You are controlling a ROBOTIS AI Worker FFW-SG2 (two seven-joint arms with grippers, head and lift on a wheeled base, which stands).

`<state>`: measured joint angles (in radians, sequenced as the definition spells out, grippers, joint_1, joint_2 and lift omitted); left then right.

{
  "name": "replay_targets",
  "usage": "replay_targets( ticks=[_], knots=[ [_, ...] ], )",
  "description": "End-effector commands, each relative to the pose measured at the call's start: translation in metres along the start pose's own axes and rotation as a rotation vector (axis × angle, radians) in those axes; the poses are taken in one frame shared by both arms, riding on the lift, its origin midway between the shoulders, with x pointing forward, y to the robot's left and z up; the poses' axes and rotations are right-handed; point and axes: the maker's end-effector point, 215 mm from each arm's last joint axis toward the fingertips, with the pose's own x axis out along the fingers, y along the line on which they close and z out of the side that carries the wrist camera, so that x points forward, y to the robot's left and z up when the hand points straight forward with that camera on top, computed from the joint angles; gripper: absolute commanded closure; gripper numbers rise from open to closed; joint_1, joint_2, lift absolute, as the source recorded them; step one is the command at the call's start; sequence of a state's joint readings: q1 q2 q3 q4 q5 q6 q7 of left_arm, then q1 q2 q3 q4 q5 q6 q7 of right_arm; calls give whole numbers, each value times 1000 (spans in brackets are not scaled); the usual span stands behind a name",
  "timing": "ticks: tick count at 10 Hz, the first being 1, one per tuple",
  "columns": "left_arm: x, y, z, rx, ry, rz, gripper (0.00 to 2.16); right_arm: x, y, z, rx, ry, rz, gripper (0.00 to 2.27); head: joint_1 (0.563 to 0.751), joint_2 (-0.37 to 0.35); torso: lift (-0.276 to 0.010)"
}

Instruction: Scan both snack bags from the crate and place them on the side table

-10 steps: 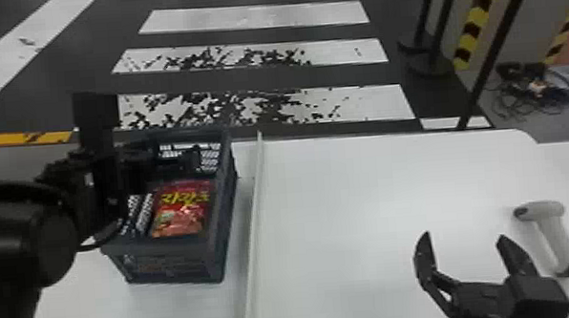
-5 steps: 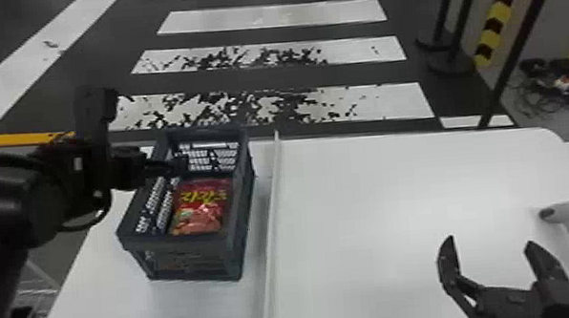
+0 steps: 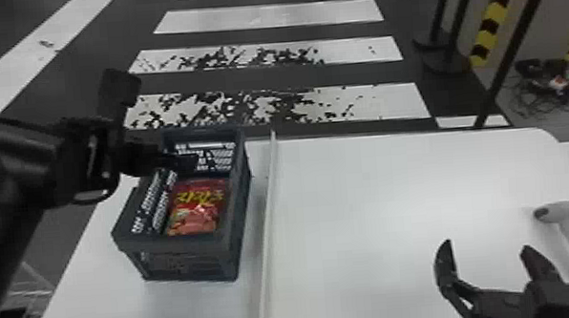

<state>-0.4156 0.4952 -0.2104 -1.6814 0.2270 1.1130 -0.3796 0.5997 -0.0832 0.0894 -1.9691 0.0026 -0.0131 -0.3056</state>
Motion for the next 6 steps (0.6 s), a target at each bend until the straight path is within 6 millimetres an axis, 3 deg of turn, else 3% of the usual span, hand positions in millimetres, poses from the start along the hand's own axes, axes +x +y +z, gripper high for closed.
replay_targets(
  ticks=[1,6],
  knots=[
    [8,-5,-7,22,31,-11,93,0,0,-3,-1,6,1,26,695,34,-95],
    [23,-11,-33,77,122,-39,97,2,-1,-10,-2,17,-1,26,695,23,-95]
  ],
)
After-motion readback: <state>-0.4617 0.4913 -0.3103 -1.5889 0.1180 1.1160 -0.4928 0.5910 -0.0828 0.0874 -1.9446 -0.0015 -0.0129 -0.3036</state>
